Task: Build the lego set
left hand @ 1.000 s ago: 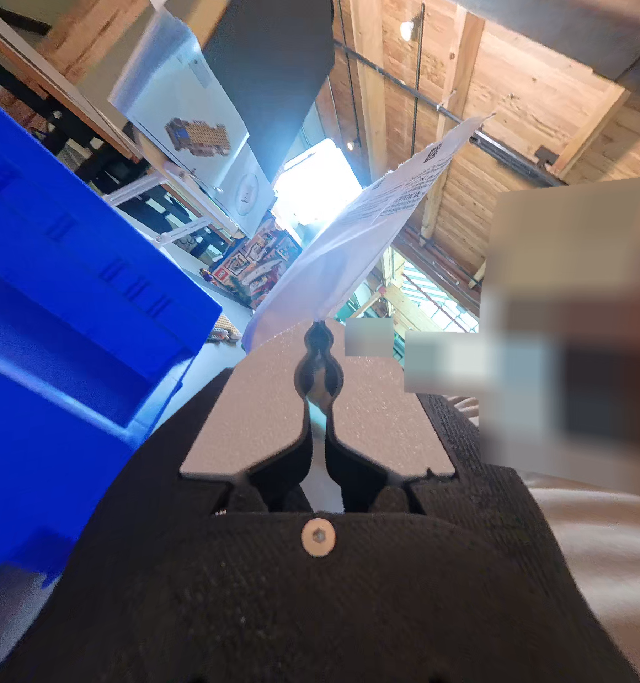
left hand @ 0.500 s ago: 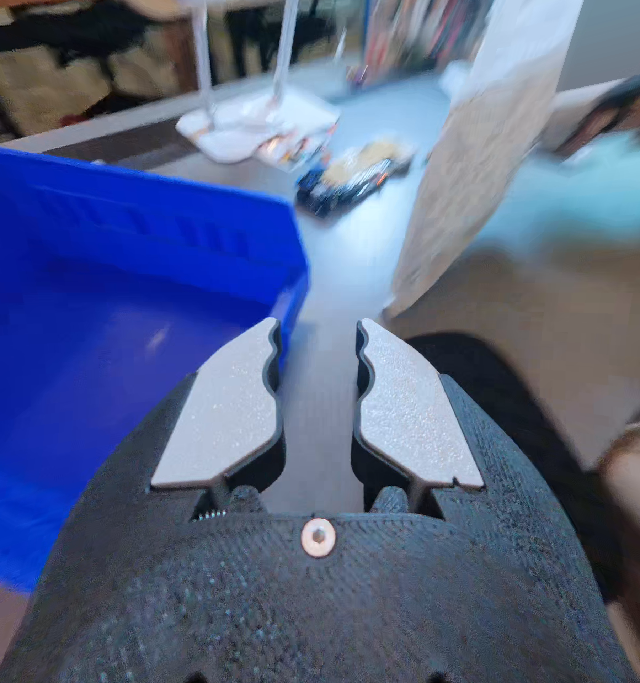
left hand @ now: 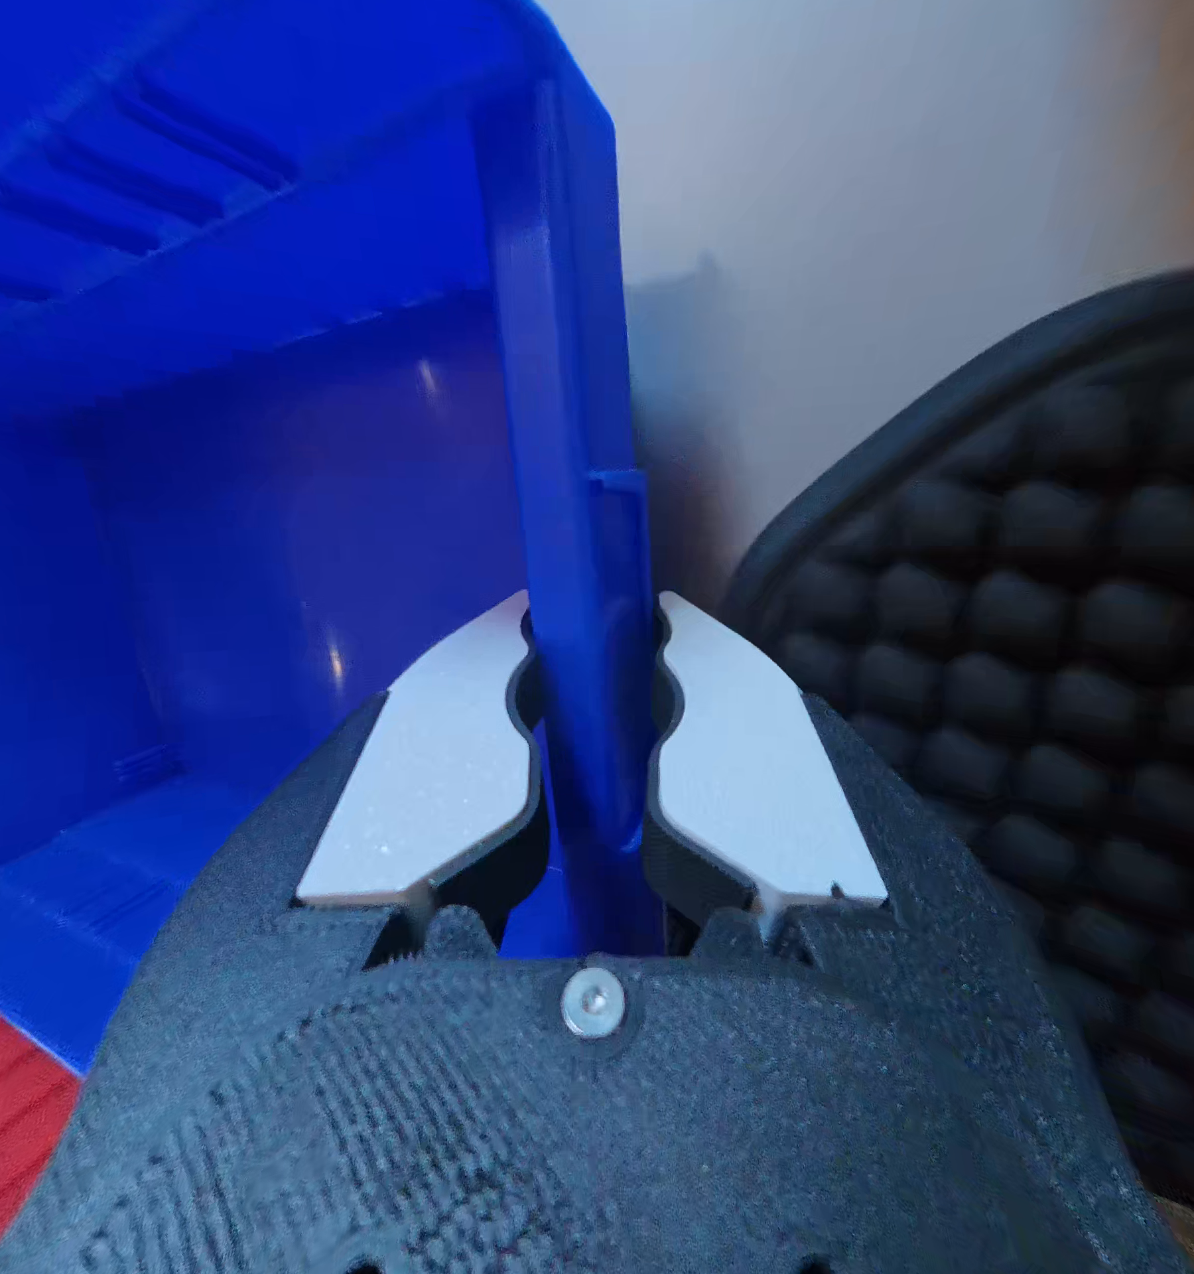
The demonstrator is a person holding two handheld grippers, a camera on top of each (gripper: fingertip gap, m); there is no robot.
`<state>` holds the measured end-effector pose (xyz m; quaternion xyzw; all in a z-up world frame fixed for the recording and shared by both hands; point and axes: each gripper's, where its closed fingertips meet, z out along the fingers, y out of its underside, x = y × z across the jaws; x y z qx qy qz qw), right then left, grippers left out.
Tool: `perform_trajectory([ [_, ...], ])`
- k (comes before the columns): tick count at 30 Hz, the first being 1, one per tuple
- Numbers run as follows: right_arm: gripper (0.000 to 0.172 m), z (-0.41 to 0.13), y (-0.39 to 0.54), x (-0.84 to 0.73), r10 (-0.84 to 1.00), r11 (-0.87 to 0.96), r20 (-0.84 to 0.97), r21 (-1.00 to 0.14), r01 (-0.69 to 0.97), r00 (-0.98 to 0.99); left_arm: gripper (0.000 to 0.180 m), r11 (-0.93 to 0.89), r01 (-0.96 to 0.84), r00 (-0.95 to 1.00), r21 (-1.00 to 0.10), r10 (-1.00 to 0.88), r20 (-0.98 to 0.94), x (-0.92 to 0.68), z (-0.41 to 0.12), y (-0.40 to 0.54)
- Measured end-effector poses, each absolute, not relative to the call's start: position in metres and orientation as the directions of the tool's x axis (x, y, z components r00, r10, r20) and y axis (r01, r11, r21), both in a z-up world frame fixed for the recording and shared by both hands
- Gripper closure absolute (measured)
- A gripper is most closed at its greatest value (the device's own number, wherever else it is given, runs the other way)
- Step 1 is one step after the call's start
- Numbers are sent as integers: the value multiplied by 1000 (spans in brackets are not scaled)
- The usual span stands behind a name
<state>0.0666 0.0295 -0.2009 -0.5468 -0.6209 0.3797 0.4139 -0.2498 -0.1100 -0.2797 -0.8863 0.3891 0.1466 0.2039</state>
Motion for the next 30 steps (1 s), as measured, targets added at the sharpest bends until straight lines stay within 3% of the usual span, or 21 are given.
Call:
perform_trajectory([
  [11, 172, -201, 25, 99, 997, 76, 81, -928, 364, -3, 148, -503, -824, 565, -259, -705, -429, -184, -278, -87],
  [13, 171, -199, 21, 98, 998, 65, 64, -935, 349, -12, 136, -491, -784, 620, -380, -654, -433, -177, -255, -84],
  [15, 171, -196, 15, 97, 998, 58, 49, -942, 332, -35, 139, -418, -696, 689, -584, -618, -378, -156, -220, -83],
  [18, 172, -190, 5, 93, 996, 52, 28, -952, 303, -83, 138, -326, -492, 700, -807, -700, -144, -107, -195, -96],
  [20, 172, -185, -3, 91, 991, 51, 15, -960, 277, -129, 134, -356, -431, 693, -829, -719, -52, -92, -209, -95],
  [23, 171, -174, -18, 89, 981, 51, 5, -970, 236, -192, 131, -367, -446, 696, -816, -716, -59, -86, -233, -88],
  [30, 172, -132, -50, 81, 947, 54, 10, -990, 128, -322, 129, -379, -380, 678, -844, -735, 25, -72, -243, -88],
])
